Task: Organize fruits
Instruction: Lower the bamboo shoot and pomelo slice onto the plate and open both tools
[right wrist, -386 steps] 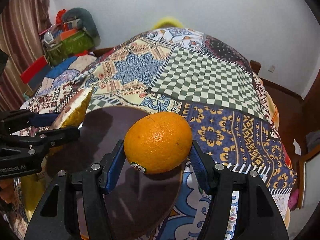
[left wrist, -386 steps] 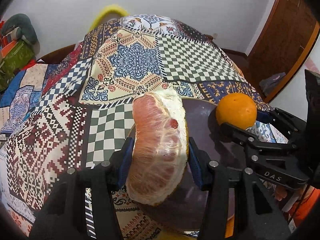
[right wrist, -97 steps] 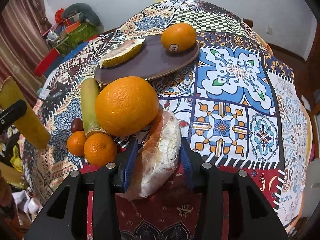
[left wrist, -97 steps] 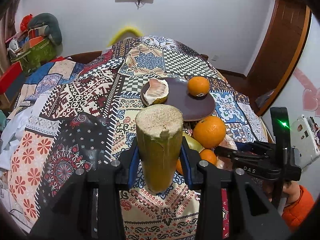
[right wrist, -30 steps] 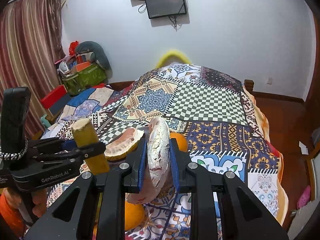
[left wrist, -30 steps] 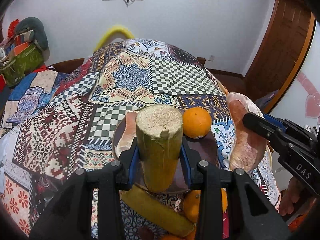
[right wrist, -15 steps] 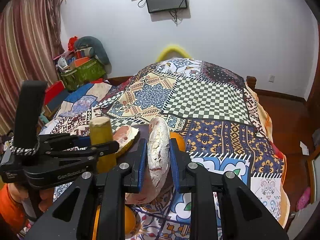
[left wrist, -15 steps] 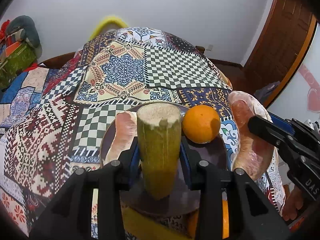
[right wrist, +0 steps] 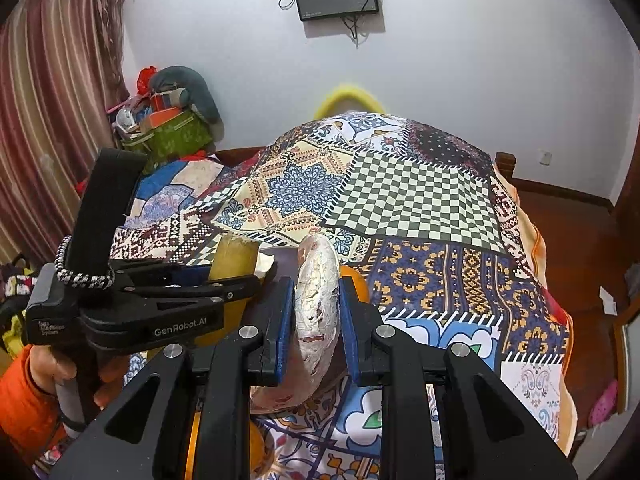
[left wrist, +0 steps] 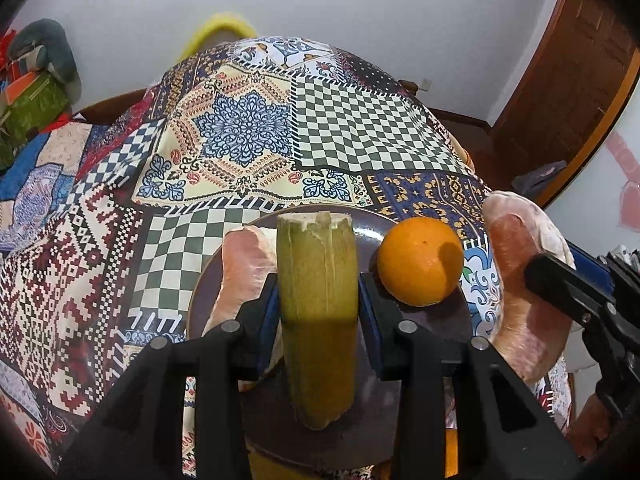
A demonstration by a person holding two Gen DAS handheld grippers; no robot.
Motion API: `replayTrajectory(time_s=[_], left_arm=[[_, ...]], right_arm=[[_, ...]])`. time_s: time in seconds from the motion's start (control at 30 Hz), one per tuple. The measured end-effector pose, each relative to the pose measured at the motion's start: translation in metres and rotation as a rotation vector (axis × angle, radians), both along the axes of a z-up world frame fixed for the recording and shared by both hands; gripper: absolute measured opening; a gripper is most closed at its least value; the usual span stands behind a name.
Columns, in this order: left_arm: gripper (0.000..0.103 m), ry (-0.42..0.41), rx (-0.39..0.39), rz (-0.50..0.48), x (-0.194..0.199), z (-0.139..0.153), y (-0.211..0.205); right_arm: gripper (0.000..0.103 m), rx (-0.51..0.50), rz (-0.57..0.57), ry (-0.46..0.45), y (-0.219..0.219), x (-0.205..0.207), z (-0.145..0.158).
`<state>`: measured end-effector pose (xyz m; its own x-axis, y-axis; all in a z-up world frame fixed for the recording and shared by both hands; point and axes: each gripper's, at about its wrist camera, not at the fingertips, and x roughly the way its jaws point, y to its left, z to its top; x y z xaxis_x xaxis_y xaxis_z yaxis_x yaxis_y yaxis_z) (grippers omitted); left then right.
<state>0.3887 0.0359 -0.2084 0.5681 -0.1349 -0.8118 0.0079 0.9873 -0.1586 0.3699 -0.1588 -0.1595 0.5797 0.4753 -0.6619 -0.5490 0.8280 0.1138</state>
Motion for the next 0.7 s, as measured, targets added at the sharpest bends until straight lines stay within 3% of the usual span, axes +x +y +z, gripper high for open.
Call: replayTrajectory(time_s=[0.37,0.7], left_arm=[[0.038,-0.099,0.034,0.000,-0.030,0.032,0.017],[0.037,-0.118,0.019,0.057,-0.060,0.038,0.060]], right_arm=[[0.021,-0.046,0.021,-0.012,0.018,0.006,0.000],[0.021,-0.094,0.086,0.017,0.057,0.009,-0.012]])
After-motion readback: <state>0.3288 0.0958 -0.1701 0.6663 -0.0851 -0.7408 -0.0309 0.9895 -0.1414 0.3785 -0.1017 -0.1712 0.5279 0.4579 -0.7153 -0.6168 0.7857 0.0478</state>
